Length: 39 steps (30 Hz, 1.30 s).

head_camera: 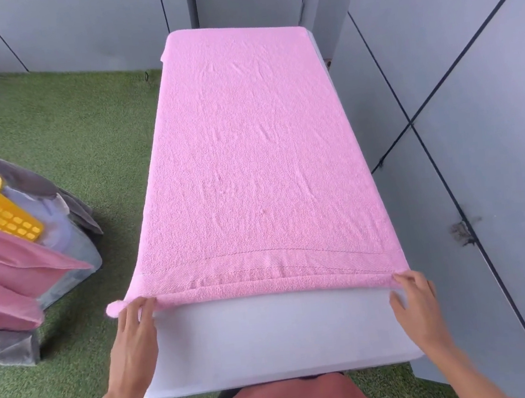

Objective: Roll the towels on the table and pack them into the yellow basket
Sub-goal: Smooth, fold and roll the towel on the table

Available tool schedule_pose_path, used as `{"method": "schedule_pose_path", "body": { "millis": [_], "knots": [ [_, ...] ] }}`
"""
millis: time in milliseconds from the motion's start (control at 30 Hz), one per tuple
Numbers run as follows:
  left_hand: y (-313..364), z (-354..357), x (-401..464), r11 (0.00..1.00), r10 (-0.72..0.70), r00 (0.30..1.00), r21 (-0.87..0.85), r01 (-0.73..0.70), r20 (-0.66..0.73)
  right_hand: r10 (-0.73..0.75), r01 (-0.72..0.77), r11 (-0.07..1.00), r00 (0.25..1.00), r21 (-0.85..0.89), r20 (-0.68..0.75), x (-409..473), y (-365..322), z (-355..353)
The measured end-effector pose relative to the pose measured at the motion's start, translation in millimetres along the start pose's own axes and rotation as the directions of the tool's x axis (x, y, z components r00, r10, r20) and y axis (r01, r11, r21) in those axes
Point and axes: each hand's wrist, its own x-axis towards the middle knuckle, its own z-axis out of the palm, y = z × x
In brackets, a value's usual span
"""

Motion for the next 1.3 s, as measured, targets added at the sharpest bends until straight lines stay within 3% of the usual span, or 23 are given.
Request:
{"method": "schedule_pose_path", "body": {
  "millis": [200, 367, 500, 567, 667, 767, 867, 1000, 1300],
  "knots": [
    [-2, -11, 34, 1.000, -0.015, 1.000, -0.024, 0.015, 0.010, -0.028, 0.028, 1.000, 1.000, -0.007, -0.008, 26, 2, -6],
    [-21, -25, 26, 0.995, 0.066, 0.989, -0.079, -0.056, 0.133, -0.064, 0.069, 0.997, 0.989, -0.029, 0.135, 16, 26, -19],
    [-34, -38, 49, 0.970, -0.012, 0.929, -0.223, 0.101, 0.369, 0.021, -0.039, 0.998, 0.935, 0.043, 0.355, 41, 26, -41],
    [-34, -46, 63, 0.923, -0.073, 0.907, -0.316, 0.218, 0.414, 0.080, -0.130, 0.985, 0.924, 0.111, 0.375, 55, 19, -44],
    [-30, -50, 76, 0.858, -0.177, 0.917, -0.401, 0.321, 0.357, 0.130, -0.170, 0.974, 0.961, 0.149, 0.243, 61, 6, -37],
    [-26, -39, 71, 0.981, -0.044, 0.980, -0.175, 0.079, 0.194, 0.064, -0.064, 0.997, 0.998, -0.035, 0.001, 46, 1, -24],
    [-10, -25, 42, 0.995, 0.099, 0.995, 0.032, -0.099, -0.001, 0.006, -0.027, 0.983, 0.993, -0.184, -0.115, 17, -2, -7],
    [8, -8, 9, 0.984, 0.177, 0.983, 0.024, -0.176, -0.042, -0.047, 0.031, 0.976, 0.996, -0.217, -0.071, 2, -4, -1],
    [-2, -6, 39, 0.995, 0.093, 0.995, 0.040, -0.092, -0.019, -0.036, 0.029, 0.993, 0.998, -0.116, -0.060, 29, -4, 6]
  ]
}}
